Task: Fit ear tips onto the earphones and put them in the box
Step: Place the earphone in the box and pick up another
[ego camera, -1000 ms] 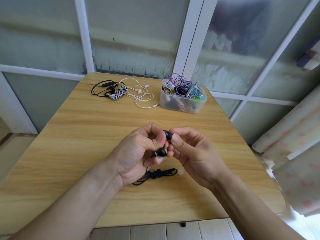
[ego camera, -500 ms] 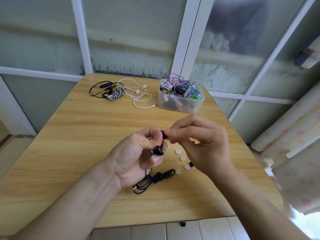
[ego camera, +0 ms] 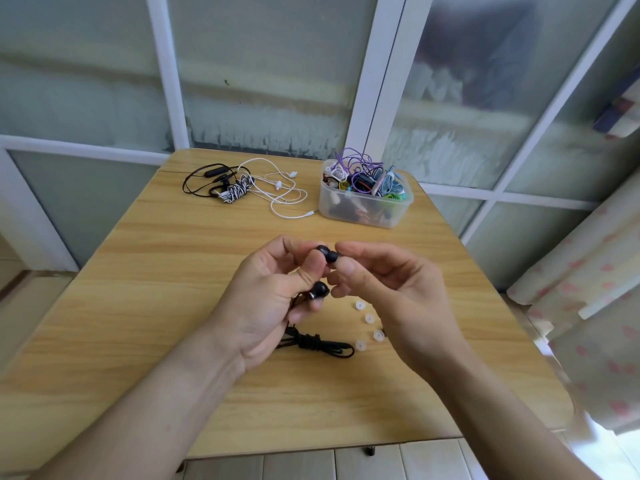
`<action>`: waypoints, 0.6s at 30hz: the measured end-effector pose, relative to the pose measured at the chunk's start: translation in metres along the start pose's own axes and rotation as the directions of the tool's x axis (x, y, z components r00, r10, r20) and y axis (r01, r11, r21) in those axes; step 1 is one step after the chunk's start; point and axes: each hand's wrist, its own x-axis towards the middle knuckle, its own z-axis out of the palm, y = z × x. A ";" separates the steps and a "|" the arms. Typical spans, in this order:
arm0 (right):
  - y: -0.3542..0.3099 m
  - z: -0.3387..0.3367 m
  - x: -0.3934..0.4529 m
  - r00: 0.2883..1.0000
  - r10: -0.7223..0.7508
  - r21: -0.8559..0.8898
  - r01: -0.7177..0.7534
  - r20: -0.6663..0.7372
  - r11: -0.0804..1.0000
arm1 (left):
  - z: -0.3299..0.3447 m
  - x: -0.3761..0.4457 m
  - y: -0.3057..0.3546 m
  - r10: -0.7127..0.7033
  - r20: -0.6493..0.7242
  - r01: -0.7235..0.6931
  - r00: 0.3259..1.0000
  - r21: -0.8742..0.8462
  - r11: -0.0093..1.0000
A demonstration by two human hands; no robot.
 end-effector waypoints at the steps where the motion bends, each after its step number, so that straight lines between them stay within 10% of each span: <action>1: -0.001 0.000 0.000 1.000 0.006 -0.001 -0.006 0.011 1.000 | -0.001 0.000 0.000 -0.003 0.004 0.002 1.000 0.016 1.000; 12: 0.006 -0.004 -0.001 0.928 -0.373 -0.428 0.345 0.020 0.835 | -0.001 -0.002 0.001 -0.037 0.054 0.034 0.998 0.065 0.997; 18: 0.003 0.009 -0.005 0.991 -0.051 -0.145 0.032 -0.127 0.989 | 0.002 0.000 -0.001 0.172 -0.011 -0.169 0.985 0.118 0.978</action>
